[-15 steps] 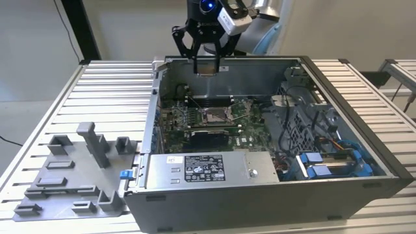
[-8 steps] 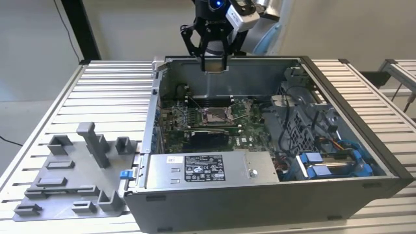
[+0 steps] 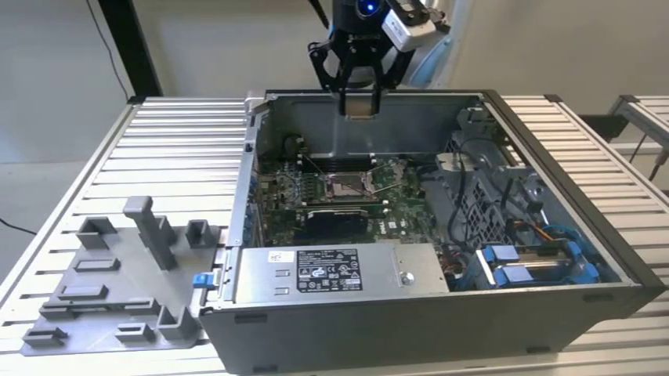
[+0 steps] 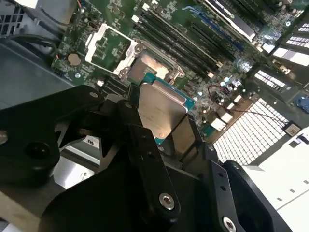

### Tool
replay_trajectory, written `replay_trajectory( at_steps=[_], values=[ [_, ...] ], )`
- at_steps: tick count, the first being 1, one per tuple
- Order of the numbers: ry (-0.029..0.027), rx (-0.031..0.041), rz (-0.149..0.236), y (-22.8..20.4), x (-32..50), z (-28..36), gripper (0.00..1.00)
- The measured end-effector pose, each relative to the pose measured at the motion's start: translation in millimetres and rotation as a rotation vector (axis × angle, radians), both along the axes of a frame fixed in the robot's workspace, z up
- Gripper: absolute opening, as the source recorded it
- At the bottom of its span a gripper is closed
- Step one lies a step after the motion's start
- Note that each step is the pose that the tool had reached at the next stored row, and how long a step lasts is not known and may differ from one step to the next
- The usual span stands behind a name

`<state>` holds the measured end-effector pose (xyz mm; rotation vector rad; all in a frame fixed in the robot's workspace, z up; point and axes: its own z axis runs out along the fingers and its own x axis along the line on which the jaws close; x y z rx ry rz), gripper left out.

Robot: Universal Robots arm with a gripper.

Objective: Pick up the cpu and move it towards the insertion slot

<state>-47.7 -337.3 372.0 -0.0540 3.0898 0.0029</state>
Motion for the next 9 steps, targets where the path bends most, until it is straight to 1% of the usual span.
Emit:
replay_trajectory(
  at_steps=[3,5,9],
  values=[
    [0.0000,-0.0005,-0.004,3.2,3.5,-3.3,0.00],
    [0.0004,-0.0010,-0.005,5.0,7.3,-5.6,0.00],
    [0.0013,-0.0010,-0.006,5.1,9.1,-5.9,0.00]
  ],
)
